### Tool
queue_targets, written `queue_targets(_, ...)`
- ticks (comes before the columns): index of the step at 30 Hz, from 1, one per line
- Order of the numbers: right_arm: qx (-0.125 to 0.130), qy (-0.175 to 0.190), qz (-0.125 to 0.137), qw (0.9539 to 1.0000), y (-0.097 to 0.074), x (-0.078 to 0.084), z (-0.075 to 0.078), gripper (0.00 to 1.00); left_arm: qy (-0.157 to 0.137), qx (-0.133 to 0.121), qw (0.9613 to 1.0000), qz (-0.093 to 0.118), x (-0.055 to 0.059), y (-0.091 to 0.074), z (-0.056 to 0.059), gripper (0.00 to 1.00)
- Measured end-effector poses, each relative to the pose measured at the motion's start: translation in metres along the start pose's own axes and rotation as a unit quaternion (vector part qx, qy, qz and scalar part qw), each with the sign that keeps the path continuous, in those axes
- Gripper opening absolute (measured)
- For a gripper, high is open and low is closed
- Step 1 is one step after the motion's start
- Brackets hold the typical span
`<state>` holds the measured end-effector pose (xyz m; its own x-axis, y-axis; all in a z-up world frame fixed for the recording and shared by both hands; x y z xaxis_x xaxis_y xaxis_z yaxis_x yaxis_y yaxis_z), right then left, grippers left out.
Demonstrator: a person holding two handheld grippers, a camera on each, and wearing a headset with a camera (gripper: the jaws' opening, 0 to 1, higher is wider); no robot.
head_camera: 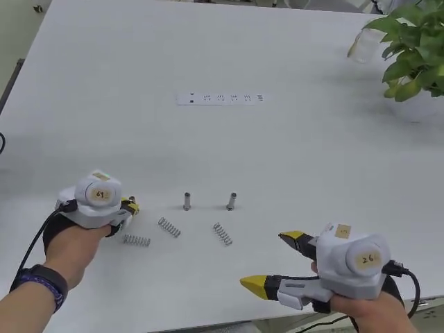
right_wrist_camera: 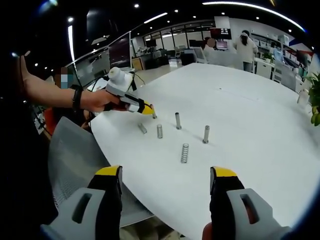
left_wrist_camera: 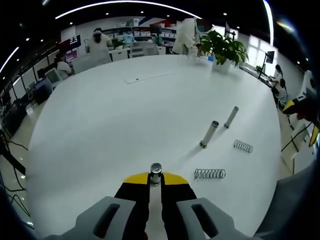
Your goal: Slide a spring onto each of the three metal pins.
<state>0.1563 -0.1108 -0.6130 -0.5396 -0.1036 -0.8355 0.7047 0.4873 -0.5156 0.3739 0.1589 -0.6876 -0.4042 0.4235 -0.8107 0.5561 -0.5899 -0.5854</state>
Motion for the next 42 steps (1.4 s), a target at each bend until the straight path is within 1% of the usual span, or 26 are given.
queue_targets(5,0.002,0.001,-0.001,1.0,-0.001,0.001,0.001,0.7,0.001,0.0,1.0,-0.004,0.003,0.003,-0.001,0.0)
queue_targets(7,0.002,0.002,-0.001,1.0,-0.001,0.001,0.002,0.7,-0.005,0.001,1.0,-0.003,0.004,0.002,0.0,0.0)
queue_targets(9,0.002,0.002,0.0,1.0,0.0,0.0,0.002,0.7,-0.001,-0.001,1.0,-0.008,0.005,0.002,-0.001,0.0)
queue_targets(11,0.001,0.002,0.0,1.0,0.0,0.0,0.002,0.7,-0.01,0.004,0.9999,-0.007,0.007,0.002,0.0,0.02)
queue_targets(12,0.001,0.002,0.0,1.0,0.0,0.0,0.001,0.7,-0.007,0.003,0.9999,-0.009,0.008,0.001,0.0,0.03)
queue_targets(13,0.0,0.002,0.0,1.0,0.001,0.0,0.002,0.7,-0.005,0.002,0.9999,-0.011,0.009,0.0,0.0,0.04)
queue_targets(15,0.0,0.002,0.0,1.0,0.001,0.0,0.002,0.7,-0.011,0.003,0.9999,-0.012,0.01,-0.001,0.0,0.05)
queue_targets(16,-0.001,0.002,0.0,1.0,0.002,0.0,0.002,0.7,-0.01,-0.001,0.9999,-0.014,0.011,-0.003,0.0,0.07)
queue_targets(18,-0.001,0.003,0.0,1.0,0.002,0.0,0.001,0.7,-0.015,0.003,0.9998,-0.014,0.013,-0.006,0.0,0.08)
queue_targets(23,-0.005,0.001,0.0,1.0,0.003,0.0,0.002,0.7,-0.011,0.003,0.9997,-0.02,0.018,-0.015,0.001,0.11)
queue_targets(32,-0.011,-0.001,0.002,0.9999,0.004,-0.001,0.002,0.7,-0.012,-0.004,0.9998,-0.012,0.02,-0.034,0.0,0.13)
queue_targets(35,-0.012,-0.001,0.003,0.9999,0.005,-0.002,0.002,0.7,-0.013,-0.003,0.9999,-0.01,0.022,-0.04,0.001,0.14)
queue_targets(37,-0.013,-0.002,0.004,0.9999,0.006,-0.002,0.002,0.7,-0.013,-0.004,0.9999,-0.008,0.023,-0.043,-0.002,0.15)
queue_targets(39,-0.016,-0.003,0.004,0.9999,0.007,-0.003,0.002,0.7,-0.016,-0.006,0.9998,-0.004,0.024,-0.048,-0.001,0.16)
queue_targets(41,-0.018,-0.004,0.004,0.9998,0.008,-0.003,0.002,0.7,-0.016,-0.011,0.9998,0.001,0.026,-0.051,-0.002,0.17)
queue_targets(42,-0.019,-0.005,0.004,0.9998,0.009,-0.004,0.001,0.7,-0.016,-0.015,0.9997,0.007,0.025,-0.054,-0.003,0.18)
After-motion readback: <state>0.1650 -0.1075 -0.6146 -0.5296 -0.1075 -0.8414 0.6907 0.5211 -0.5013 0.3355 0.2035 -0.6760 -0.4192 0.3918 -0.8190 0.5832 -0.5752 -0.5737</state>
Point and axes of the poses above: the centre of the closed fingertips' face, and the gripper's own axes: y roughly forward along the fingers, z roughly to its right, x roughly out of its underside, the point moved 10 cm from there along -y, roughly backward along the fingers, and after that the axes turned 8 degrees about z, right-handed, at the moved point
